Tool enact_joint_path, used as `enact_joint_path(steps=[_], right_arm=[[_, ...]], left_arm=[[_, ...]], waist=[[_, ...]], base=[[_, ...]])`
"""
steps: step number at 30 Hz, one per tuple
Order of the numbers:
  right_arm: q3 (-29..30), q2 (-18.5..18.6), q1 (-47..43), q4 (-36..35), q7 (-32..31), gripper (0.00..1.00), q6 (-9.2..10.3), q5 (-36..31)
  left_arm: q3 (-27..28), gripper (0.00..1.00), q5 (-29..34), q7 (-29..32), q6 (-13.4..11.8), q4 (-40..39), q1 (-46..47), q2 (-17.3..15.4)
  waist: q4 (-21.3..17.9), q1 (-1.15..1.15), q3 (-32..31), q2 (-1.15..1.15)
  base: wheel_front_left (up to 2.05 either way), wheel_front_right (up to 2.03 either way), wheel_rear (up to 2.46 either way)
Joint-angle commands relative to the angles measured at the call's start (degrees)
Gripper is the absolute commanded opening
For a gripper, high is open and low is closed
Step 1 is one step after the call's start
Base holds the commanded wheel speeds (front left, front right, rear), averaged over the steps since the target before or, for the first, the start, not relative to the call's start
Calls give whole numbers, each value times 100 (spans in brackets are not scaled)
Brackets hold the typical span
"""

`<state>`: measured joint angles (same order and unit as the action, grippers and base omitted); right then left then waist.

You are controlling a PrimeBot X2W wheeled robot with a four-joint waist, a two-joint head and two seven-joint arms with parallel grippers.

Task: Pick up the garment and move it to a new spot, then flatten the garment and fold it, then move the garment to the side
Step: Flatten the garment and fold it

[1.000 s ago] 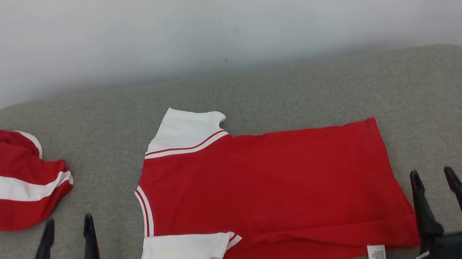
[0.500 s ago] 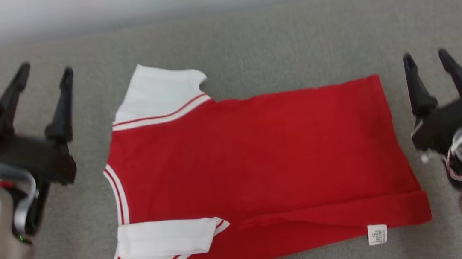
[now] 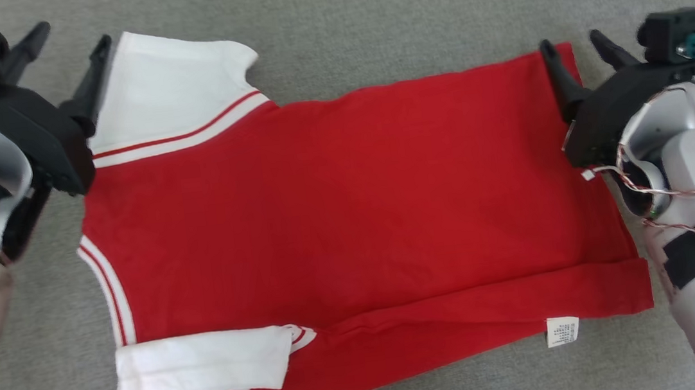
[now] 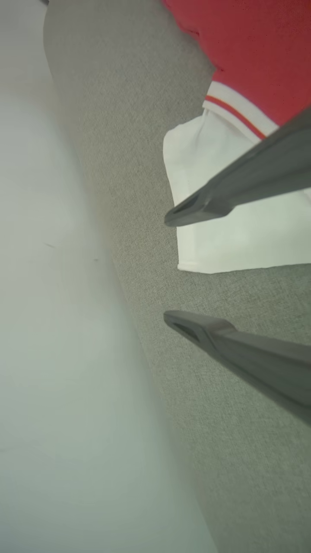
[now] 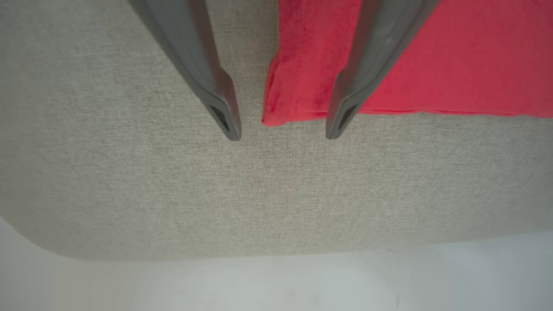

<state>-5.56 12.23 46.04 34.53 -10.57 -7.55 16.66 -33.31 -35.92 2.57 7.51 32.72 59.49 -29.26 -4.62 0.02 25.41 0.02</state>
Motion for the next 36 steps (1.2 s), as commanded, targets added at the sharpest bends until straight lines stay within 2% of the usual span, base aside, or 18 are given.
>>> enact_joint_path(steps=[1,7,19,20,21,22,31,36], right_arm=[[-71,-50,125,50,2,100,14,50],[-497,-267,516,285,-16,100,15,249],[-974,-245,860,628,-69,98,14,566],[-1000,-231,880,641,-88,36,14,600],[-1020,-211,896,657,-102,12,14,634],[-1042,-193,910,672,-110,0,14,658],[-1063,9,1055,663,332,0,14,640],[-1145,85,974,751,658,0,15,644]], left_arm=[[-79,100,-123,33,-10,147,187,-86],[-554,100,-507,150,-10,748,667,-201],[-1218,100,-1052,116,-12,1598,1000,-166],[-1249,49,-1134,123,-11,1622,1014,-135],[-1295,31,-1202,109,-10,1632,1031,-111],[-1350,0,-1225,63,-10,1630,1049,-99],[-1606,0,-1591,-492,-10,1491,1257,-67],[-1733,0,-1830,-916,-10,1239,1170,-158]], waist=[[-235,-2,260,-2],[-496,-2,490,-2],[-636,-2,607,-2],[-633,-2,610,-2],[-622,-2,612,-2],[-609,-2,610,-2],[-394,-2,436,-2],[-223,-2,241,-2]], base=[[0,0,0],[0,0,0],[0,0,0],[0,0,0],[0,0,0],[0,0,0],[0,0,0],[0,0,0]])
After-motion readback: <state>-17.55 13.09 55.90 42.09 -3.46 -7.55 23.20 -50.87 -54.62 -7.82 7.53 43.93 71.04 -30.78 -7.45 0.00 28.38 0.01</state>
